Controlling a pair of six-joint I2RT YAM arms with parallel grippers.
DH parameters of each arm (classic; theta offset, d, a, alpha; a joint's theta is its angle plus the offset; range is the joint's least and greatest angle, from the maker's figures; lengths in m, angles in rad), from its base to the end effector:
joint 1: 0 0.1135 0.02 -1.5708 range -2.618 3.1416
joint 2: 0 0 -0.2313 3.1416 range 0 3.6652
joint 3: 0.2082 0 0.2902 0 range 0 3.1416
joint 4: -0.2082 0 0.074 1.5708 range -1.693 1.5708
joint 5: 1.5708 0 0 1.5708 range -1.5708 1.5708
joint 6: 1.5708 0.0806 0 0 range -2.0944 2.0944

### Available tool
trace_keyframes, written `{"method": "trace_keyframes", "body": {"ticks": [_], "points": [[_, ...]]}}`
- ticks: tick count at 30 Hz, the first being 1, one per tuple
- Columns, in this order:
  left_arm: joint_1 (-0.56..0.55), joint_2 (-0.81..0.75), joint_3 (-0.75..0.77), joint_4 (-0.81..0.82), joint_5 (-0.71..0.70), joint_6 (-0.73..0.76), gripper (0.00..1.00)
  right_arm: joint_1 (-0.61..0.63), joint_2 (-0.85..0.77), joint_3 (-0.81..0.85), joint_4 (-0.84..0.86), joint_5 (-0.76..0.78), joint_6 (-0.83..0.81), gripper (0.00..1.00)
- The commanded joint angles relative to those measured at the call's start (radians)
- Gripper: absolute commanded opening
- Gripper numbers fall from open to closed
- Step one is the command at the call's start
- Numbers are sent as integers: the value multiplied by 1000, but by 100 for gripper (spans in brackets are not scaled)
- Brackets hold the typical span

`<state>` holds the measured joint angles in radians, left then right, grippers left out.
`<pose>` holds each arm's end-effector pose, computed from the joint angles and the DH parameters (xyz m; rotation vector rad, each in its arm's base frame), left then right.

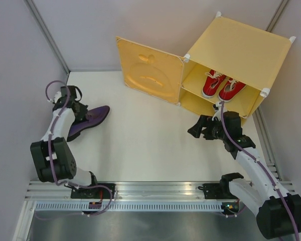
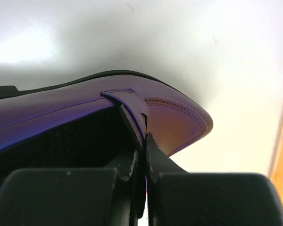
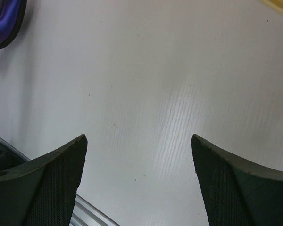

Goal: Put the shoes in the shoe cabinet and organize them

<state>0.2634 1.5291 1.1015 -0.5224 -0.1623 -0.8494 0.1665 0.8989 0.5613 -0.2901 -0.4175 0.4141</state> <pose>0.3663 0.1123 0.1565 -1.3769 2.0903 -0.0370 0.2740 0.0792 0.1703 0.0364 2.2456 0.7791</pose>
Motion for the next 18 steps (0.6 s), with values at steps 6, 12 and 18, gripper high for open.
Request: {"method": "trace_keyframes", "body": {"ticks": [6,12,18], "points": [[-392,-280,-149,30,-37,-263,2,5,-58,-1,48,-18,-8,94],[-720,-210,-117,62,-121,-414,2,7,-89,0,34,-17,-9,94],[-953,-60,-6,87,-238,-549,2,8,-106,0,20,-1,-11,93]]}}
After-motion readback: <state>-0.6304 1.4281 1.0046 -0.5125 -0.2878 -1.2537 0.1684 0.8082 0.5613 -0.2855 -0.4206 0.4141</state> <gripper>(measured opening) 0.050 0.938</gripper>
